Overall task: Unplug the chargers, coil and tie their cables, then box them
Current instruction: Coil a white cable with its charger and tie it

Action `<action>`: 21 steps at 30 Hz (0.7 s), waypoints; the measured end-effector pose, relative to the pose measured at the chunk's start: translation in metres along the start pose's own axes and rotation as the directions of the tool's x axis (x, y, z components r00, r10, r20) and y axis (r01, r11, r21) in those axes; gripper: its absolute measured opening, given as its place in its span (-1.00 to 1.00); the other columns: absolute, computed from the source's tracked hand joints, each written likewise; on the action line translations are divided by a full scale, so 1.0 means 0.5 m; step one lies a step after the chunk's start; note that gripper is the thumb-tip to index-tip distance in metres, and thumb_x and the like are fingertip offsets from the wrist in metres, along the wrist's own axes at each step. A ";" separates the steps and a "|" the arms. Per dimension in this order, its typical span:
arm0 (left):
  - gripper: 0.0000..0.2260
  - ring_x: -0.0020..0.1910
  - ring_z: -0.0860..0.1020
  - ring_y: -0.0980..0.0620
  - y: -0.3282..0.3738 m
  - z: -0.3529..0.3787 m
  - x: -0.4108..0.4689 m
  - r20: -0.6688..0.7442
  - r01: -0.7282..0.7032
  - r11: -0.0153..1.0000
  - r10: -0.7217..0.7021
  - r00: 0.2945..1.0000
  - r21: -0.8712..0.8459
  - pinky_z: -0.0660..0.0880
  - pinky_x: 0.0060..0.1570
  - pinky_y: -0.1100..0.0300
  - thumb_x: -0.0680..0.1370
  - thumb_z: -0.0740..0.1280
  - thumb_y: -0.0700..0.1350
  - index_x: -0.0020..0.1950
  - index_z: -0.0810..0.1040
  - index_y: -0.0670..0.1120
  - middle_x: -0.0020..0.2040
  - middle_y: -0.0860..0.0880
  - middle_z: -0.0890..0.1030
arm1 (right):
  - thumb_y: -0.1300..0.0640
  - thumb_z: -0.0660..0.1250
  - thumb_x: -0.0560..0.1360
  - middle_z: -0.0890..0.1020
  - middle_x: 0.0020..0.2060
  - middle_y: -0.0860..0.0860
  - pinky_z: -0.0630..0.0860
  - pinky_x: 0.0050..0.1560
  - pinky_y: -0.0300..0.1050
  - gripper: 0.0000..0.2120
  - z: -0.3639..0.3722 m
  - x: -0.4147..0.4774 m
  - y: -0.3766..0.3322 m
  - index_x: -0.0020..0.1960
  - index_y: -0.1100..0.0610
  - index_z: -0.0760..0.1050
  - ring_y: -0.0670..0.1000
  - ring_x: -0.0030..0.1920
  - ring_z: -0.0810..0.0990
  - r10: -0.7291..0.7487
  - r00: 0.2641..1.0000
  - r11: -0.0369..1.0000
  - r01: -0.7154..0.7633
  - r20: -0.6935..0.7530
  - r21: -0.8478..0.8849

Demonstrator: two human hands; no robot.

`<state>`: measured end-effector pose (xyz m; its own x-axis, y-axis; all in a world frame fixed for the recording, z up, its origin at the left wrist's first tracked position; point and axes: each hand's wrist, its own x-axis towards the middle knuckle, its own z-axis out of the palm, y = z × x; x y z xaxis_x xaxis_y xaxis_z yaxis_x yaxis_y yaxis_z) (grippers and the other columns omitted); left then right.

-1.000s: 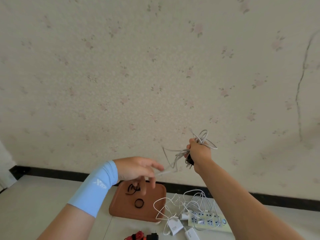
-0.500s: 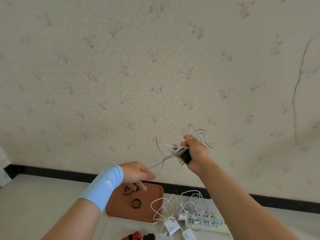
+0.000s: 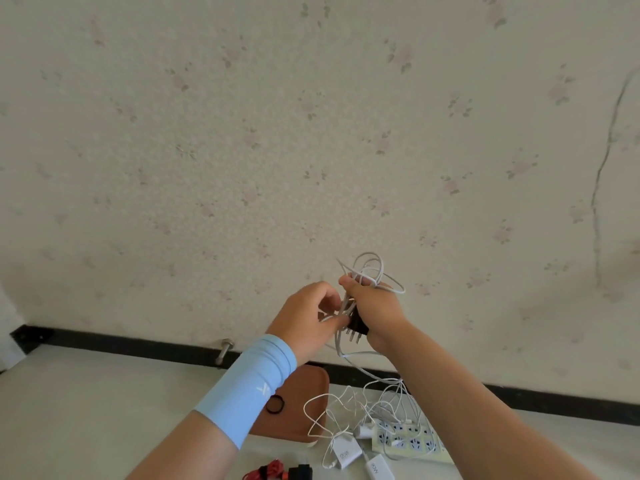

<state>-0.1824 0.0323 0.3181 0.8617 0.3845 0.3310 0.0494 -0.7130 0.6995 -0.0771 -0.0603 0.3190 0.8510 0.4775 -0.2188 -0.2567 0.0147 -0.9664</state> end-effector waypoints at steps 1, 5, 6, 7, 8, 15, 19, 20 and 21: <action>-0.96 -0.06 0.57 0.19 0.000 0.001 0.003 0.008 0.052 0.998 -0.051 0.999 -0.023 0.49 -0.04 0.35 0.58 0.34 -0.06 0.00 0.55 0.01 -0.07 0.10 0.61 | 0.11 0.46 0.54 0.60 -0.31 0.10 0.65 -0.19 0.06 -0.83 -0.002 0.002 -0.002 0.01 0.22 0.64 0.09 -0.31 0.60 0.007 1.000 1.000 -0.007 0.005 0.023; -0.85 -0.02 0.59 0.13 -0.007 -0.007 0.014 0.139 0.234 0.971 -0.224 0.965 -0.055 0.52 0.01 0.24 0.64 0.23 -0.09 0.13 0.56 0.05 -0.01 0.10 0.64 | 0.09 0.48 0.53 0.55 -0.35 0.08 0.64 -0.26 0.01 -0.77 -0.010 0.001 -0.007 0.04 0.26 0.62 0.05 -0.39 0.56 0.000 0.999 1.000 -0.001 0.037 0.021; -0.85 -0.03 0.59 0.15 -0.011 -0.010 0.012 0.174 0.218 0.975 -0.220 0.960 0.027 0.51 0.00 0.25 0.61 0.28 -0.08 0.13 0.59 0.06 -0.02 0.11 0.65 | 0.08 0.48 0.53 0.55 -0.37 0.07 0.61 -0.30 -0.03 -0.79 -0.011 0.001 -0.008 0.02 0.23 0.62 0.04 -0.40 0.55 -0.005 0.999 1.000 0.004 0.034 0.020; -0.86 -0.06 0.60 0.16 -0.014 -0.011 0.011 0.179 0.211 0.975 -0.220 0.959 0.067 0.50 -0.02 0.28 0.59 0.32 -0.05 0.11 0.63 0.07 -0.06 0.12 0.66 | 0.08 0.49 0.52 0.55 -0.38 0.06 0.59 -0.32 -0.06 -0.80 -0.014 0.001 -0.011 0.00 0.21 0.62 0.03 -0.42 0.55 -0.010 1.000 1.000 0.009 0.030 0.019; -0.88 -0.11 0.61 0.18 -0.016 -0.015 0.011 0.150 0.226 0.973 -0.232 0.961 0.056 0.49 -0.07 0.30 0.58 0.34 -0.05 0.06 0.66 0.05 -0.10 0.11 0.67 | 0.07 0.48 0.52 0.56 -0.39 0.06 0.58 -0.31 -0.06 -0.81 -0.016 0.002 -0.012 -0.02 0.20 0.61 0.04 -0.42 0.56 -0.012 1.000 1.000 0.011 0.028 0.024; -0.80 -0.45 0.53 -0.05 0.002 -0.027 0.032 0.124 0.456 0.327 -0.686 0.717 -0.828 0.51 -0.50 0.20 0.62 0.12 -0.29 -0.17 0.43 -0.22 -0.35 -0.12 0.46 | 0.15 0.29 0.65 0.62 -0.23 0.08 0.63 -0.23 -0.01 -0.85 -0.034 0.004 -0.034 -0.04 0.20 0.54 0.05 -0.30 0.65 -0.024 0.998 0.941 0.002 0.062 0.338; -0.80 -0.35 0.42 -0.02 -0.002 -0.040 0.031 0.289 0.320 -0.049 -0.578 0.764 -0.946 0.39 -0.26 0.17 0.50 0.10 -0.20 -0.32 0.35 -0.11 -0.33 -0.05 0.46 | 0.15 0.26 0.66 0.67 -0.17 0.07 0.58 -0.25 -0.06 -0.83 -0.031 -0.002 -0.028 -0.05 0.19 0.54 0.04 -0.27 0.65 -0.029 0.996 0.950 0.003 0.080 0.312; -0.81 -0.35 0.42 -0.02 -0.002 -0.048 0.030 0.325 0.308 -0.122 -0.524 0.788 -0.944 0.38 -0.23 0.15 0.50 0.11 -0.18 -0.32 0.36 -0.10 -0.34 -0.05 0.47 | 0.14 0.26 0.66 0.69 -0.16 0.06 0.56 -0.25 -0.08 -0.83 -0.031 -0.002 -0.029 -0.05 0.18 0.55 0.04 -0.27 0.65 -0.031 0.996 0.953 0.005 0.082 0.303; -0.81 -0.35 0.42 -0.02 -0.002 -0.055 0.029 0.341 0.301 -0.162 -0.476 0.810 -0.940 0.39 -0.21 0.14 0.51 0.13 -0.17 -0.30 0.38 -0.11 -0.34 -0.04 0.47 | 0.13 0.27 0.66 0.70 -0.15 0.05 0.55 -0.26 -0.09 -0.83 -0.032 -0.003 -0.031 -0.06 0.16 0.55 0.03 -0.28 0.64 -0.031 0.996 0.955 0.005 0.083 0.298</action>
<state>-0.1836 0.0545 0.3396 0.8472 0.4508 -0.2809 -0.2234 0.7822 0.5816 -0.0669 -0.0752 0.3320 0.8176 0.5479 -0.1772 -0.3777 0.2778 -0.8833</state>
